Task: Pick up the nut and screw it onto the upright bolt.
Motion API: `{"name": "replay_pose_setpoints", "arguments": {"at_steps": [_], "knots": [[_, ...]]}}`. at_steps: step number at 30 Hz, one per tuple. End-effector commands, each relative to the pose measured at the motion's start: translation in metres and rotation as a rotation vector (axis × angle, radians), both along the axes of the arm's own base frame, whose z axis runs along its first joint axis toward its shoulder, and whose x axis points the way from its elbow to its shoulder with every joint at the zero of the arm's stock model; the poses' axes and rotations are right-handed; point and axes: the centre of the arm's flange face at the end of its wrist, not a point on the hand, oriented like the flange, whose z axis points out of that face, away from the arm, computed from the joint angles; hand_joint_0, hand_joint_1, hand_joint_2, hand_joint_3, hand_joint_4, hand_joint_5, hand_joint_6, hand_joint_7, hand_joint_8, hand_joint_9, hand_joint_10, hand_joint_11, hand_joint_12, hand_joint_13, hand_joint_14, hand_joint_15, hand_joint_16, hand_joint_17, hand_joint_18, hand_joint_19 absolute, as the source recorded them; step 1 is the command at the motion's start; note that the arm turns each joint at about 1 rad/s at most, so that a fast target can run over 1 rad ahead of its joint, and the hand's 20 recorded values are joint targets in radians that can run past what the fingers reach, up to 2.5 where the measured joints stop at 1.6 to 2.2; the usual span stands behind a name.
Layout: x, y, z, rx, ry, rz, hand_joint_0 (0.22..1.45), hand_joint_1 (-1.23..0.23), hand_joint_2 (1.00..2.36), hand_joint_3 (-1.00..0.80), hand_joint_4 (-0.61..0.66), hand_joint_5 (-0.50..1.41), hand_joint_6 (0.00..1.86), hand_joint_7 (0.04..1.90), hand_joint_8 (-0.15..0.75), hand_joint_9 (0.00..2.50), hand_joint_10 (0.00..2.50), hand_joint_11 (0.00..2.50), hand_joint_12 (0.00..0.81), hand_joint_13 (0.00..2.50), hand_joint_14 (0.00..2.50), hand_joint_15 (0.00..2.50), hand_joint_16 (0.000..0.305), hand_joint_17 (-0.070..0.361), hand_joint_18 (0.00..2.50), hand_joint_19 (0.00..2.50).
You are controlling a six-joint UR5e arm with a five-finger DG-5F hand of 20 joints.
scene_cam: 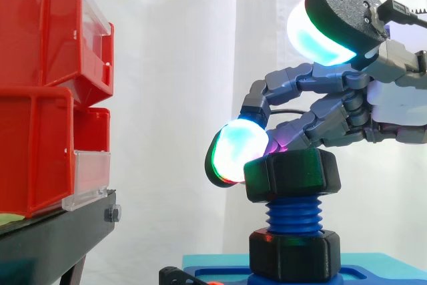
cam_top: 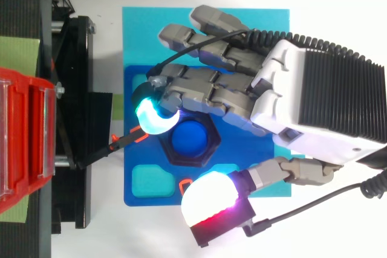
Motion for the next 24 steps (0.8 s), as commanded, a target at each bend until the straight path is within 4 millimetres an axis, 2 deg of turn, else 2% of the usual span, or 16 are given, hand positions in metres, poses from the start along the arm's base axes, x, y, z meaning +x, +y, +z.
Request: {"name": "replay_pose_setpoints", "arguments": {"at_steps": [1,14,24], "knots": [[0.0,-0.001,-0.001,-0.001,0.002,-0.002,0.47,-0.03,1.0,-0.5,0.28,-0.07,0.5,1.21,0.335,0.65,0.0,0.0,0.303,0.32,0.0,0.0,0.035,0.08,0.11,0.0],[0.0,-0.004,-0.002,-0.004,0.006,0.009,0.49,-0.13,1.0,-0.5,0.24,0.0,0.5,1.32,0.338,0.95,0.0,0.0,0.232,0.55,0.0,0.0,0.023,0.053,0.33,0.0],[-0.002,-0.016,-0.002,-0.008,0.025,0.014,0.49,-0.16,1.0,-0.5,0.2,0.03,0.5,1.37,0.334,1.13,0.0,0.04,0.204,0.66,0.0,0.0,0.02,0.046,0.43,0.0]]}}
